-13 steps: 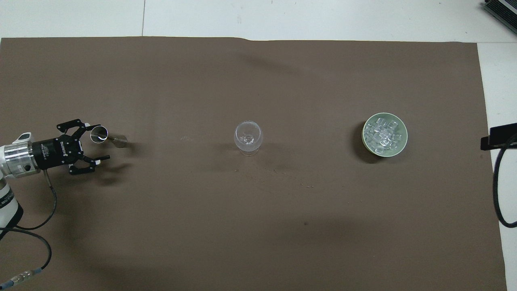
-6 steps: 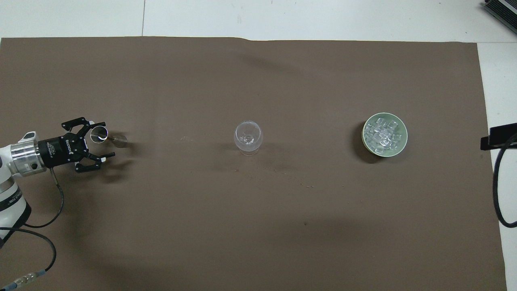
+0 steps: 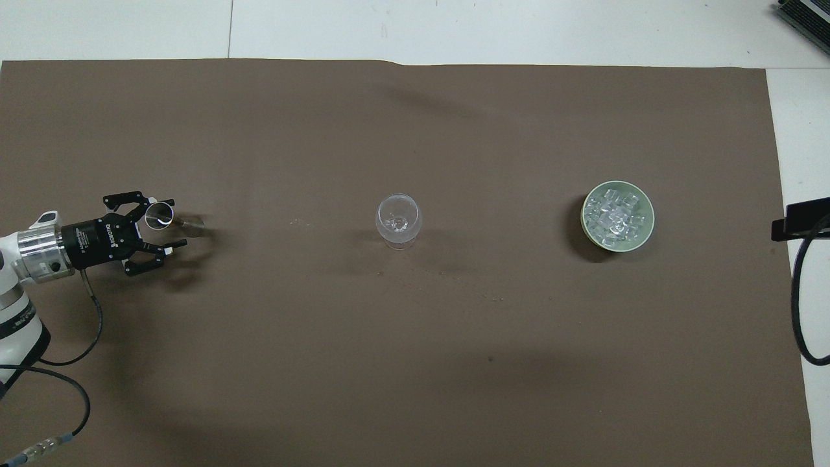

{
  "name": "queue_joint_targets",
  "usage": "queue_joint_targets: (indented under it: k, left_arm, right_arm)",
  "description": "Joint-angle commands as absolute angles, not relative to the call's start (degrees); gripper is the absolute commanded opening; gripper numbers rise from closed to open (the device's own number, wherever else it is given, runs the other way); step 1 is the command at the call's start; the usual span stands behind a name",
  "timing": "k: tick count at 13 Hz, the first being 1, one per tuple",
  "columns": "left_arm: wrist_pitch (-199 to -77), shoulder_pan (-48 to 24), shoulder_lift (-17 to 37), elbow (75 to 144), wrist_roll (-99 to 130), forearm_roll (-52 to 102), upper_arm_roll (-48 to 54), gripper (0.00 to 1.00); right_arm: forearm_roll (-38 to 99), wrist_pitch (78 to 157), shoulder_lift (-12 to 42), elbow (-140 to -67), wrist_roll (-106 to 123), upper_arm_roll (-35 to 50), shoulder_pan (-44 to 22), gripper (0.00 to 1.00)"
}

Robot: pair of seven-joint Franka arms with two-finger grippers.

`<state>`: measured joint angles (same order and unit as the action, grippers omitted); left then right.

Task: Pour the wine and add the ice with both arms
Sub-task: 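Close the left gripper around the small dark bottle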

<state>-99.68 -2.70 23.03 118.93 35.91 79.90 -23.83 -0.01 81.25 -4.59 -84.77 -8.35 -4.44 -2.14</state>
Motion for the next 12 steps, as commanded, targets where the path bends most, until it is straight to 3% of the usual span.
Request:
queue_joint_targets:
  k: [1,10,12]
  left_arm:
    - [-101.60,-3.43,21.27,121.03,35.07,81.21,-24.08,0.80]
    - [-102.57,-3.34,21.36,121.03,35.33,81.39,-23.82,0.67]
    - [-102.57,-3.34,21.36,121.03,35.33,81.39,-23.91,0.60]
  right_arm:
    - [1.14,81.30,-5.36,-85.52,-7.21,-4.57,-1.93,1.00]
    - [1.23,81.30,-5.36,-85.52,-7.21,-4.57,-1.93,1.00]
    - [1.14,81.21,-5.36,-85.52,-7.21,-4.66,-1.93,1.00]
